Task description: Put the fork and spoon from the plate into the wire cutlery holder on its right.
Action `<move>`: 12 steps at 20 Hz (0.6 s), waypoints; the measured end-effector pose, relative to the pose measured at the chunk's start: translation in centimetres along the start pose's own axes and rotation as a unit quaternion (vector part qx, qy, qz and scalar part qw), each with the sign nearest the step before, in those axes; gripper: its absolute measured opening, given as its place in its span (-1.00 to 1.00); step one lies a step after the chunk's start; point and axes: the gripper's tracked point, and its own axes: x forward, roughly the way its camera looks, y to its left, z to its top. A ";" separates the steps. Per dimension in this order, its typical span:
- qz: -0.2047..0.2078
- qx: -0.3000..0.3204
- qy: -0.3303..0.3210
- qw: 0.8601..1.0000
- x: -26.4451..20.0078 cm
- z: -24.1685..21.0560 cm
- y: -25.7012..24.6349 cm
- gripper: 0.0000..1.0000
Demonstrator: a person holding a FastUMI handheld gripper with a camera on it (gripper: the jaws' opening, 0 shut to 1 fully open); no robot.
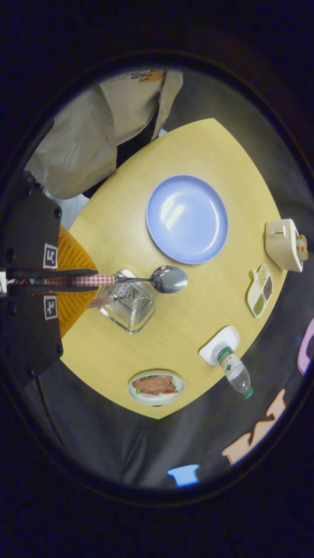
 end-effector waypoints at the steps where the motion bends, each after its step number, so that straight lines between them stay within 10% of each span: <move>1: 0.001 -0.004 0.012 1.000 -0.2 -0.6 -0.6 -0.84; 12: 0.013 -0.064 0.140 0.988 0.4 -2.7 -2.9 -0.85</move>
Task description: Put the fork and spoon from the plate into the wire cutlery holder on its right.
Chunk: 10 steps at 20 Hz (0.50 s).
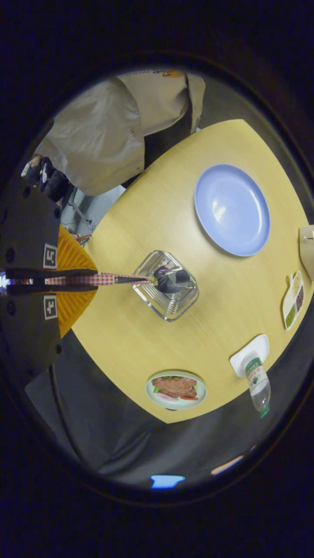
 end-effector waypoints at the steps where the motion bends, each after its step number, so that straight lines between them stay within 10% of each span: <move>1: 0.002 -0.003 0.007 1.000 0.1 0.1 0.0 -0.85; 10: -0.008 -0.006 0.030 1.000 0.4 -0.9 -1.3 -0.84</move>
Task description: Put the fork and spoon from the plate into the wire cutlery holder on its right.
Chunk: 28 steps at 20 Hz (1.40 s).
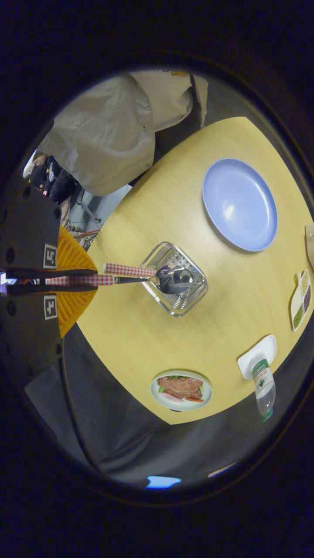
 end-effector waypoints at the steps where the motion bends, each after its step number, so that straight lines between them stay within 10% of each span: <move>1: -0.002 -0.003 0.003 1.000 0.3 0.2 -0.2 -0.84; 21: -0.003 -0.037 0.050 0.998 3.4 3.0 0.0 -0.63; 28: 0.002 0.033 -0.037 0.999 1.6 3.8 -0.7 0.34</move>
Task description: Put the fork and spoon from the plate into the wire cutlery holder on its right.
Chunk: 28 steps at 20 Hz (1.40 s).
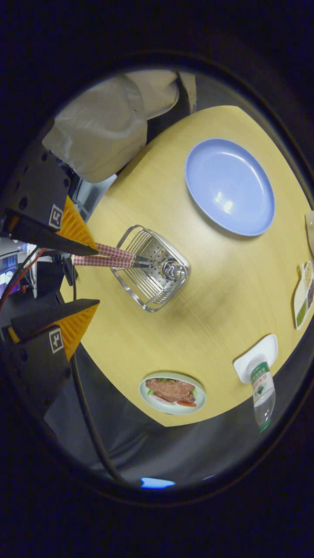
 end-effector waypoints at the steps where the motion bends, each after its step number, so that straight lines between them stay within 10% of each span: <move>1: 0.006 0.017 -0.022 1.000 -0.4 0.2 0.2 0.50; 4: 0.018 0.076 -0.109 0.991 -2.2 1.3 0.6 0.96; 13: 0.006 0.245 -0.349 0.905 -6.7 0.5 1.9 0.98; 28: -0.120 0.393 -0.669 0.619 -18.5 -3.2 1.6 0.96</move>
